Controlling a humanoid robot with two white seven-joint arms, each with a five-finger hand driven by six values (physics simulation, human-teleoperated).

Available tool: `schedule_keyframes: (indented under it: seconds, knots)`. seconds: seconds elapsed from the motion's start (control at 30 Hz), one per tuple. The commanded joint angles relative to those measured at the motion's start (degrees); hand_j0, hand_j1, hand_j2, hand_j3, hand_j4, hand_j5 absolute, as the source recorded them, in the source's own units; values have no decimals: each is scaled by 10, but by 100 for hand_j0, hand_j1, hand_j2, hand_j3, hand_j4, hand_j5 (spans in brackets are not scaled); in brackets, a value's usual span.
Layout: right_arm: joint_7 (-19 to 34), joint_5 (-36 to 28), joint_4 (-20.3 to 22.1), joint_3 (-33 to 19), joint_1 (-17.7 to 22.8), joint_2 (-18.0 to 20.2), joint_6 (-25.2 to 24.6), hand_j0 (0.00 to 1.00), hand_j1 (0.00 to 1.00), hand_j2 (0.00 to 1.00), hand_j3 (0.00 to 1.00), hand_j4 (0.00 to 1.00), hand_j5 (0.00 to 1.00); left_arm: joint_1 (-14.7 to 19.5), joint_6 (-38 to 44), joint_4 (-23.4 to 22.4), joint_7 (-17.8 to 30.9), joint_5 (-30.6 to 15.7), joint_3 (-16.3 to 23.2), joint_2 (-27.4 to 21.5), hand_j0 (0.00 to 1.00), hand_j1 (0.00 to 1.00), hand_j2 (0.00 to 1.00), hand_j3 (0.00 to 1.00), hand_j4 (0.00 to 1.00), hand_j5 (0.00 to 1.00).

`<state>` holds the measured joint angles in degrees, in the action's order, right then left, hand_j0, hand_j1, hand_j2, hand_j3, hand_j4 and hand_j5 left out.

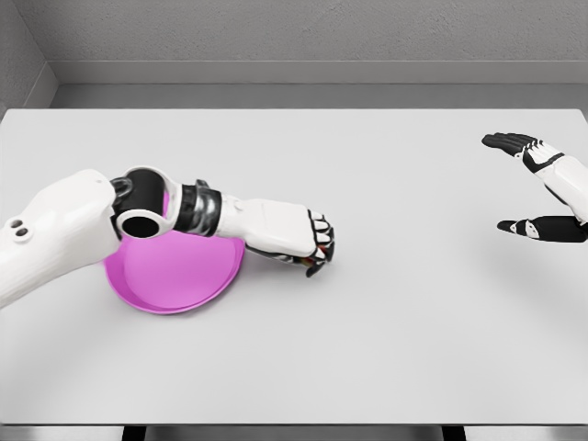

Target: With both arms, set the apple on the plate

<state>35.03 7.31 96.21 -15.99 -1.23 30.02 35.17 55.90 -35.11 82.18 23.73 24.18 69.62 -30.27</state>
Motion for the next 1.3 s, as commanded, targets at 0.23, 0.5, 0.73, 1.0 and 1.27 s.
schedule_keyframes:
  seconds: [0.23,0.5,0.73,1.0,1.27]
  knots:
    - [0,-5,0,0,0,0,-2,100,100,100,100,100,100,-1,1,37,-1,-9,-14,-44,43,43,43,43,43,43]
    - [0,-5,0,0,0,0,-2,100,100,100,100,100,100,-5,1,59,-1,-18,-31,-89,43,43,43,43,43,43]
    - [0,-5,0,0,1,0,-2,100,100,100,100,100,100,-17,1,66,-2,-33,-49,-145,43,43,43,43,43,43]
    - [0,-5,3,0,0,0,-2,100,100,100,100,100,100,-28,1,66,-4,-53,-69,-204,43,43,43,43,43,43]
    - [0,-5,3,0,0,0,-2,100,100,100,100,100,100,-47,1,65,-5,-54,-84,-216,100,100,100,100,100,100]
